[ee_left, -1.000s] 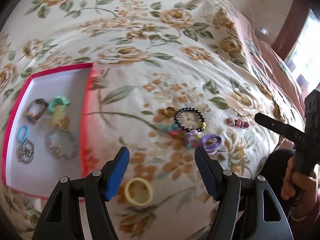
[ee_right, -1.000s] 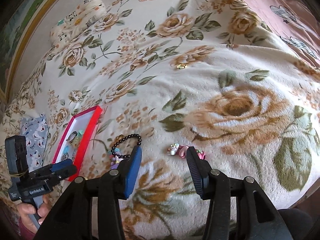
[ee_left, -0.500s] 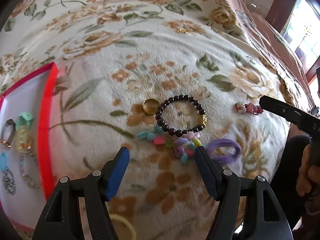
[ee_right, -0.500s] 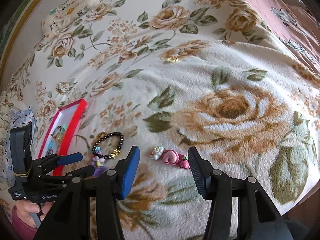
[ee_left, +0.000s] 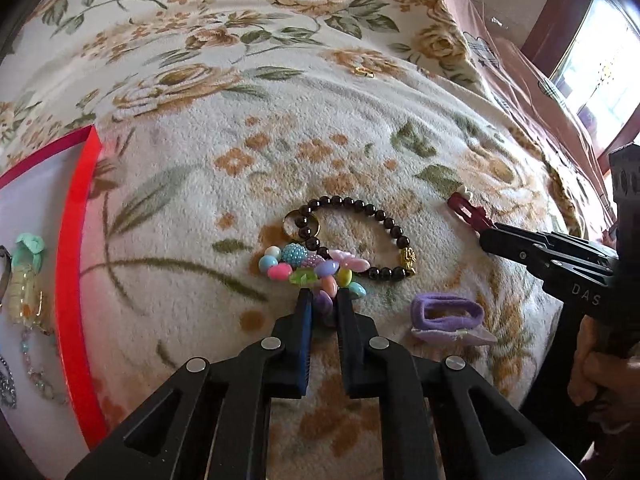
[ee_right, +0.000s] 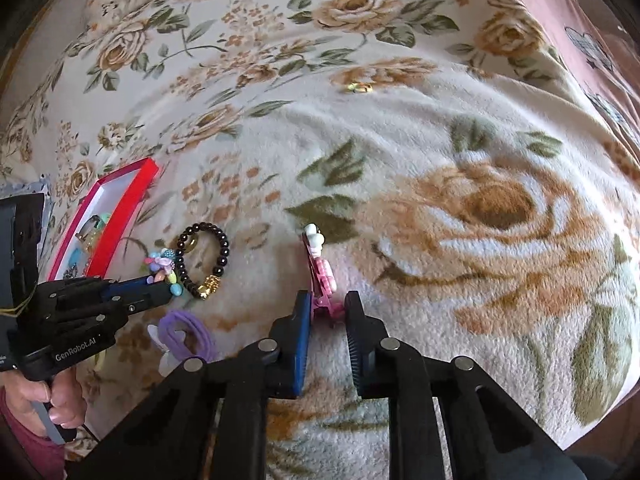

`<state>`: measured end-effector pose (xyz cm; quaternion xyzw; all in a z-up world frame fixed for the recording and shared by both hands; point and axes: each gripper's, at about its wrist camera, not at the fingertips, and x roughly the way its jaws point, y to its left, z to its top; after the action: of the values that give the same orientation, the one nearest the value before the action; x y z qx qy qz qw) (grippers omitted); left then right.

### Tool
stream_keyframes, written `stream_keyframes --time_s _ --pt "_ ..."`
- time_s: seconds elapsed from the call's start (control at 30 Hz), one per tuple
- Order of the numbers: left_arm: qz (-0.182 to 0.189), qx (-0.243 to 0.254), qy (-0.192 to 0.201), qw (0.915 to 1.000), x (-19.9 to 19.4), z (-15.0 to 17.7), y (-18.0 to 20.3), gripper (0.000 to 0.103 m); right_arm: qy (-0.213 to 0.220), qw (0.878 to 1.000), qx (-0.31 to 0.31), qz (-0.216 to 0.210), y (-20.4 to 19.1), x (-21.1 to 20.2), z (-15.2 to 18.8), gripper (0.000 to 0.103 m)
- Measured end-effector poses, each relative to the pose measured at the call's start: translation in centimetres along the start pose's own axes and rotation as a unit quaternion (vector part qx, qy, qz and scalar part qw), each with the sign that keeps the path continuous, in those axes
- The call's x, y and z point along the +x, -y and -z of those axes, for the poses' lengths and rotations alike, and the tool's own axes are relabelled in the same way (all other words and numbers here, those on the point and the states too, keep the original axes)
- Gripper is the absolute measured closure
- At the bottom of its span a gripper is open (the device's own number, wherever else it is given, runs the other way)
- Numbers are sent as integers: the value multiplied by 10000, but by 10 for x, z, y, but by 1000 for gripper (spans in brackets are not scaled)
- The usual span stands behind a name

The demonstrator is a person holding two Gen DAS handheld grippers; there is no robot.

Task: Organize jewelry
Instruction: 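Grasp the pastel charm bracelet with the left tool while the right grasps the pink clip, then carry the charm bracelet and pink clip into the box and release both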

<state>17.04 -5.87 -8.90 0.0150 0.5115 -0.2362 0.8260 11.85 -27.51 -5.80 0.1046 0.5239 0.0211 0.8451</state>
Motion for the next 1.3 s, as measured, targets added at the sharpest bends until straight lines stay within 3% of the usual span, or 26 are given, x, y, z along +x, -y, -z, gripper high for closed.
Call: stream_keyframes --time_s 0.23,0.7,1.3 --pt "93 -121 249 9996 -28 10 -10 95 210 9995 -71 -211 -10 -12 -3 86" --pt "-2 -420 761 9962 -100 37 -32 96 306 9941 -164 -1030 -55 -26 -8 86" --pt "-282 -1125 1403 9833 -191 86 -86 96 213 9822 -925 -1623 -149 -23 -6 86"
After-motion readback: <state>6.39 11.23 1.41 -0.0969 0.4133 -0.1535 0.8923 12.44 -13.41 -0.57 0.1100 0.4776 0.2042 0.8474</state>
